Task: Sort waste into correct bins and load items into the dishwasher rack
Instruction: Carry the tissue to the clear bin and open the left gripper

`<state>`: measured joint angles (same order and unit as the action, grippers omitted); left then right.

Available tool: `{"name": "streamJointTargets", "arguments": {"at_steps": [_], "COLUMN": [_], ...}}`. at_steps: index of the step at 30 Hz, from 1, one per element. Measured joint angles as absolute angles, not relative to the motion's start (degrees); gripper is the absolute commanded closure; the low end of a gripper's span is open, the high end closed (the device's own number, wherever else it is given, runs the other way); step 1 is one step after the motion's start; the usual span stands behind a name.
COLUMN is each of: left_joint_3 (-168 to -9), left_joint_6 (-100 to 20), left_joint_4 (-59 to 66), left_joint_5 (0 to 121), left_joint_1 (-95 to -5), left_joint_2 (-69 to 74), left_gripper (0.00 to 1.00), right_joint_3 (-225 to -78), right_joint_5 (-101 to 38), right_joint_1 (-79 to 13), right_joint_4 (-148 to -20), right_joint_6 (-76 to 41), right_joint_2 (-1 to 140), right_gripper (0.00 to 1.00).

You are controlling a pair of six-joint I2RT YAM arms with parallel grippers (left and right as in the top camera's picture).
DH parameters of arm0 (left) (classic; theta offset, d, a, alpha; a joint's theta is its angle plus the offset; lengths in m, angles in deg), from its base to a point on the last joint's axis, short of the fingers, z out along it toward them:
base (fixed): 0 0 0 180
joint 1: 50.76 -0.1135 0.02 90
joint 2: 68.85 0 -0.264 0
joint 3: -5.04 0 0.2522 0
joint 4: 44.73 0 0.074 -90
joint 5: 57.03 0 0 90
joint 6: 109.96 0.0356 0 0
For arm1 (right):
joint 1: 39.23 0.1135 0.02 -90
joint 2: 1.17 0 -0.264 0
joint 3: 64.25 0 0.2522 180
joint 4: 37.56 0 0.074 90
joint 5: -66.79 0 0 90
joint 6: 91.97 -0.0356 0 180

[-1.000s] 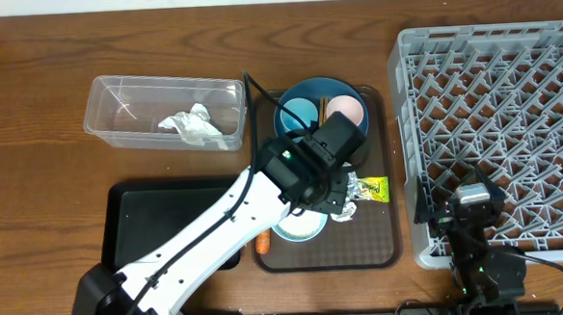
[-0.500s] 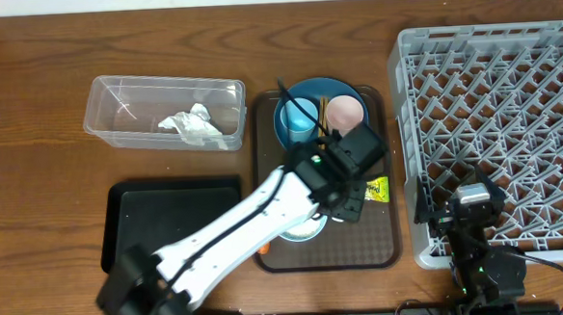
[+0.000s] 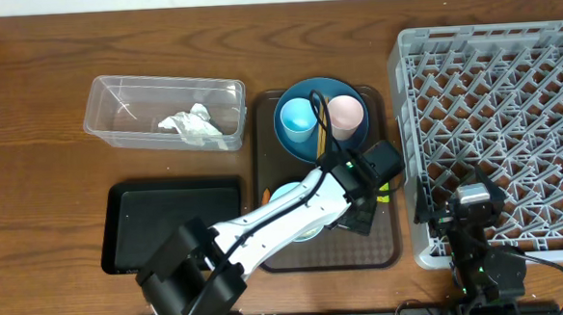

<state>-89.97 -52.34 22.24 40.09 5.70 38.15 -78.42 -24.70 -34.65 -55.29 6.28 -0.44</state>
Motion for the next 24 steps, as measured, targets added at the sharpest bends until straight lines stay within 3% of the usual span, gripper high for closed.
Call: {"name": "streamJointTargets", "arguments": {"at_steps": [5, 11, 13, 15, 24], "left_joint_3": [-89.97, -89.97, -89.97, -89.97, -89.97], "left_joint_6": [-52.8, -53.22, -53.3, -53.61, -53.17], "left_joint_4": [20.12, 18.9, 18.87, 18.9, 19.09], "left_joint_5": [40.09, 40.09, 40.09, 40.09, 40.09], "left_joint_1": [5.7, 5.7, 5.7, 5.7, 5.7], "left_joint_2": [38.96, 38.96, 38.96, 38.96, 38.96], "left_gripper": [0.37, 0.57, 0.69, 0.94, 0.94], "right_joint_3": [-78.42, -78.42, -78.42, -78.42, -78.42], "right_joint_5": [-24.7, -24.7, -24.7, -24.7, -24.7], "right_joint_1": [-34.65, -34.65, -34.65, -34.65, -34.65], "right_joint_4": [-55.29, -55.29, -55.29, -55.29, -55.29], "right_joint_6": [6.28, 6.28, 6.28, 6.28, 6.28], "right_joint_2": [-0.44, -0.44, -0.44, -0.44, -0.44], "right_gripper": [0.01, 0.01, 0.01, 0.01, 0.01]}}
